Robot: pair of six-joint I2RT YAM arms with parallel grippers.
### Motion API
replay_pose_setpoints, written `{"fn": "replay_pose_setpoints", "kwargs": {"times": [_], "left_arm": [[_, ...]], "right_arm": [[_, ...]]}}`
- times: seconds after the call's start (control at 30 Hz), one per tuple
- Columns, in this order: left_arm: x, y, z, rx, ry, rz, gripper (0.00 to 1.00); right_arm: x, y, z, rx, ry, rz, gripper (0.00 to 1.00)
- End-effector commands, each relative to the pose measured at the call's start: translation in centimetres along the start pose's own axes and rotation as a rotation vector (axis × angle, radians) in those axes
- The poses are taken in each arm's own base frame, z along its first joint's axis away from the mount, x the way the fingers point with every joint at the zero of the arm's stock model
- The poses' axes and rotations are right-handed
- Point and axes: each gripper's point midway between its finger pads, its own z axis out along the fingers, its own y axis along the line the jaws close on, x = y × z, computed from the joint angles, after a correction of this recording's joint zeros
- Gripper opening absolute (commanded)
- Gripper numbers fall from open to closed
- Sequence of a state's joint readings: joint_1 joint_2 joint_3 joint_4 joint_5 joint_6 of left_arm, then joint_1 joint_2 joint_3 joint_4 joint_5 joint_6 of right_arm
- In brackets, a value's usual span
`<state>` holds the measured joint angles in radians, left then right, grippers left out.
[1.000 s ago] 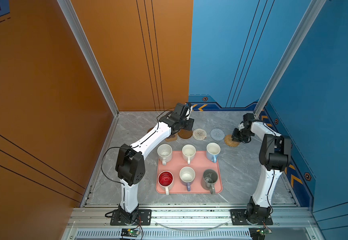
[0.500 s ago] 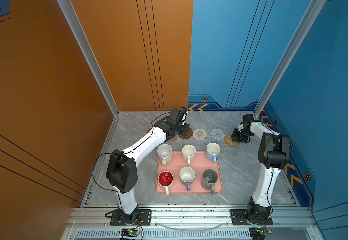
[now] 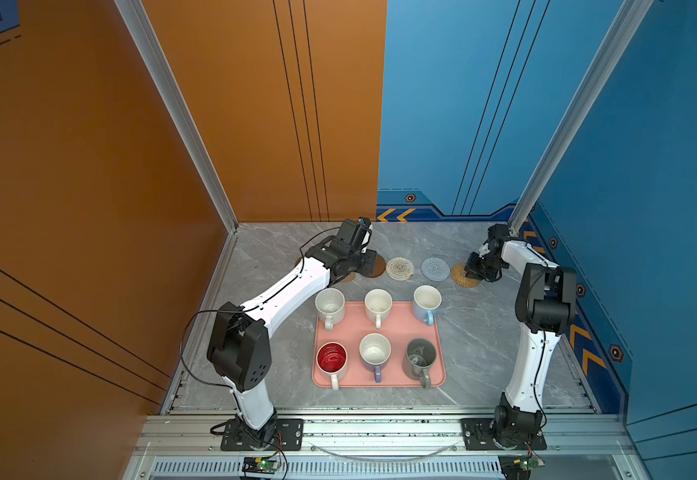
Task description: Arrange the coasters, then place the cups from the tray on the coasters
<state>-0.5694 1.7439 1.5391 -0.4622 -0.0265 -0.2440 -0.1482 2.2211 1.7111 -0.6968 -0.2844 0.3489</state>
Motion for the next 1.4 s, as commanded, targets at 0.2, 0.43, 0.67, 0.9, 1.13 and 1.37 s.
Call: {"fn": "replay_pose_setpoints", "kwargs": {"times": [0.2, 0.43, 0.67, 0.9, 1.13, 1.37], "left_arm": [[-0.8, 0.3, -1.6, -0.015, -0.047, -0.02, 0.0], [-0.7, 0.5, -1.8, -0.02, -0.049, -0.017, 0.0], [-0.6, 0.6, -2.2, -0.027, -0.055, -0.014, 0.0], [-0.6, 0.7, -2.2, -0.027, -0.055, -0.014, 0.0], [-0.6, 0.7, -2.3, -0.029, -0.057, -0.013, 0.0], [-0.7, 0.8, -2.6, -0.031, -0.064, -0.014, 0.02]], "right_arm": [[0.8, -1.9, 3.4, 0.048, 0.065, 0.053, 0.03], [1.5, -0.5, 4.2, 0.04, 0.082, 0.026, 0.02], [1.9, 0.4, 4.5, 0.036, 0.093, 0.009, 0.02], [2.3, 1.0, 4.5, 0.033, 0.099, -0.001, 0.02], [2.5, 1.5, 4.5, 0.035, 0.103, -0.013, 0.02], [1.9, 1.7, 3.6, 0.034, 0.083, -0.015, 0.06]]}}
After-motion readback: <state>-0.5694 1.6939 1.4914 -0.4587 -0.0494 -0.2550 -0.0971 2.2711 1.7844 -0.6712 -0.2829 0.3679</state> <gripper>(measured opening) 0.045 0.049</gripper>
